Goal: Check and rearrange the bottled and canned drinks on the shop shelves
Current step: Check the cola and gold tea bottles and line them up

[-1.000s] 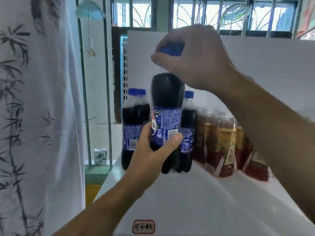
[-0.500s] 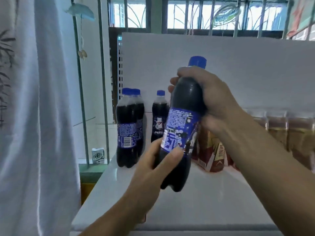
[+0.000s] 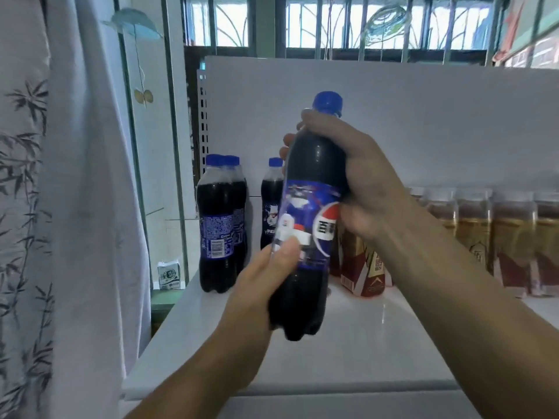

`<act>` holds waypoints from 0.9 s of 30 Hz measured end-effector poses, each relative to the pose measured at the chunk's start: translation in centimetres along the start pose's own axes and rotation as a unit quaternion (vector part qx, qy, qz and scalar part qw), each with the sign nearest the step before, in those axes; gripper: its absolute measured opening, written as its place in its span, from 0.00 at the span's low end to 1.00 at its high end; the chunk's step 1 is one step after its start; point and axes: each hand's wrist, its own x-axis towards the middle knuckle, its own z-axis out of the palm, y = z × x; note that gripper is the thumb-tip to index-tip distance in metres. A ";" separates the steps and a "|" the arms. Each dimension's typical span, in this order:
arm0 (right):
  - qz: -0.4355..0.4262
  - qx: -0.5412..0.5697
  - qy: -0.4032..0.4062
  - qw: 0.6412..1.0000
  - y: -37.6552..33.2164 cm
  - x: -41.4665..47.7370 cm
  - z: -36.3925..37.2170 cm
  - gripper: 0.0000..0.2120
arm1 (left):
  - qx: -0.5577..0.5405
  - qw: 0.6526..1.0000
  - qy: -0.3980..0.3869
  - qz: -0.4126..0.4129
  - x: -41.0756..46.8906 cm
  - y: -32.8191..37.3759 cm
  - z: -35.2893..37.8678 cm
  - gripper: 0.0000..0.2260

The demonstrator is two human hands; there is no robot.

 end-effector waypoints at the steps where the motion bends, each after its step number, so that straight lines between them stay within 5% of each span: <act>1: 0.018 0.027 -0.025 0.999 0.0 -0.1 0.1 0.12 | -0.081 0.994 -0.044 -0.051 -0.3 0.5 0.0 0.27; 4: 0.035 0.080 -0.027 0.996 0.4 0.0 0.1 0.14 | -0.163 0.974 -0.097 -0.125 -0.6 1.2 -0.1 0.31; 7: -0.009 0.029 0.050 0.998 0.9 0.6 0.0 0.06 | -0.009 0.999 0.028 -0.016 0.2 0.4 -0.5 0.24; 10: -0.040 -0.066 0.053 0.996 1.5 1.0 -0.3 0.11 | 0.083 0.993 0.066 0.049 0.1 -0.1 -0.5 0.17; 15: 0.040 0.044 -0.052 0.997 1.9 0.5 -0.3 0.16 | -0.163 0.979 -0.054 -0.111 -0.9 1.7 0.2 0.30; 21: -0.102 -0.127 0.054 0.985 2.3 1.2 -0.2 0.14 | 0.015 0.997 0.072 0.021 0.5 0.7 -0.5 0.26; 23: -0.082 -0.095 0.004 0.992 2.4 1.1 0.0 0.15 | -0.045 0.998 0.041 -0.016 0.4 0.7 -0.9 0.22; 27: -0.014 -0.009 -0.057 0.998 2.2 0.5 0.3 0.11 | -0.169 0.979 -0.042 -0.107 -0.4 1.3 -0.9 0.32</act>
